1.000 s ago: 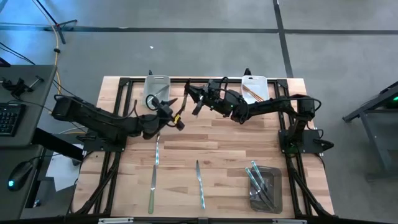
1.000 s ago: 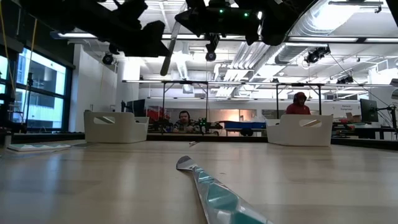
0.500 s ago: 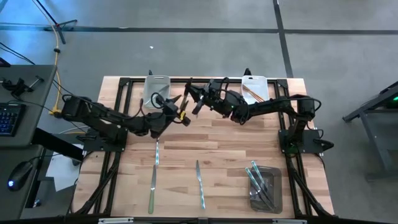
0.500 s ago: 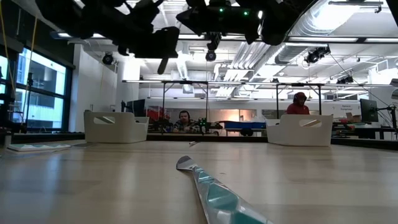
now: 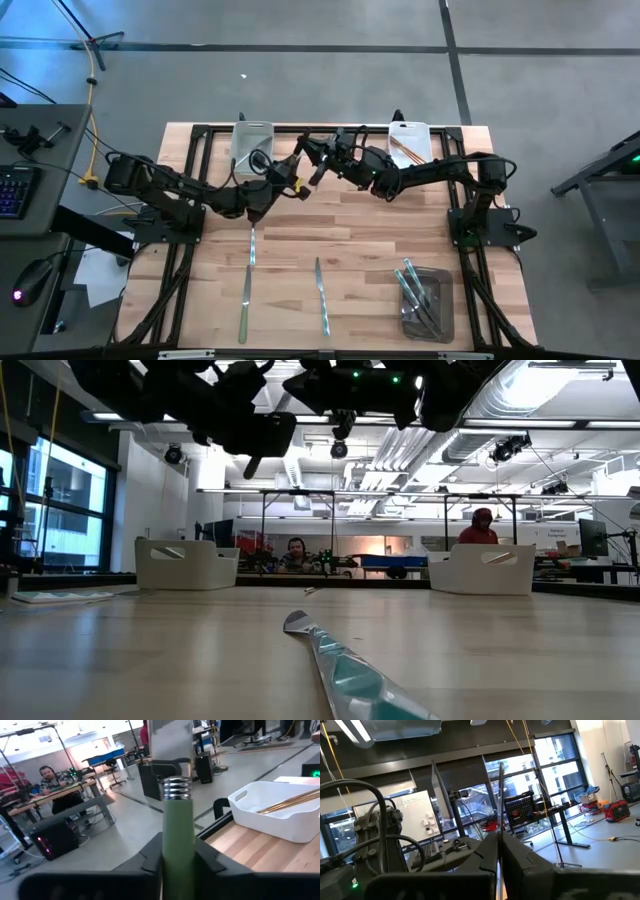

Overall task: Sort silverware by color (type)
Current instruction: Put the top green knife into the gray bin

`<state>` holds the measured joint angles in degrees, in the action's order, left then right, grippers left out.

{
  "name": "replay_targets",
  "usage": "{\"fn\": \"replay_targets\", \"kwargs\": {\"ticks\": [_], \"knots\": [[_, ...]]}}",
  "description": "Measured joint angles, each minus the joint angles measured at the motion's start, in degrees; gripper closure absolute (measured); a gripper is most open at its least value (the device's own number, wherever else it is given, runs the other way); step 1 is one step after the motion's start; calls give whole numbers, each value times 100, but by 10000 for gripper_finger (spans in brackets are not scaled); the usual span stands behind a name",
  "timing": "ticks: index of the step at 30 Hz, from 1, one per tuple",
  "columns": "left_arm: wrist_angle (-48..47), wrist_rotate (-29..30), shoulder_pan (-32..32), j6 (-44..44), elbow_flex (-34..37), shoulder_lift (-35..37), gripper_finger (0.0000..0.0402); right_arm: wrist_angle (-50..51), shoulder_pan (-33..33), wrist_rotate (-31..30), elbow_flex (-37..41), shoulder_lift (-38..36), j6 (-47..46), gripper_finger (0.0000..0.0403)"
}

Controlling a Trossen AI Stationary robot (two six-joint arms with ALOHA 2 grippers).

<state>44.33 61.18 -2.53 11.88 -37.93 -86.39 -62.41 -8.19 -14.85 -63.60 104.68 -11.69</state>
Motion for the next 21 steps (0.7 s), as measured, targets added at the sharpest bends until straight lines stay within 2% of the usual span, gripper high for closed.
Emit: {"fn": "replay_targets", "kwargs": {"ticks": [5,9,13,17,21], "knots": [[-178,-6,-69,220,0,111,361,169,2,20,1,0,-4,403],[-953,-32,-74,25,0,569,361,371,-32,47,0,2,-24,388],[-2227,-55,-28,-391,0,1284,361,576,-79,105,-4,-15,-28,342],[-3945,-156,153,-1285,-7,2144,361,1103,-170,85,3,-91,38,296],[-5791,-725,644,-2308,-4,2890,361,1707,-293,162,3,-133,59,290]]}}
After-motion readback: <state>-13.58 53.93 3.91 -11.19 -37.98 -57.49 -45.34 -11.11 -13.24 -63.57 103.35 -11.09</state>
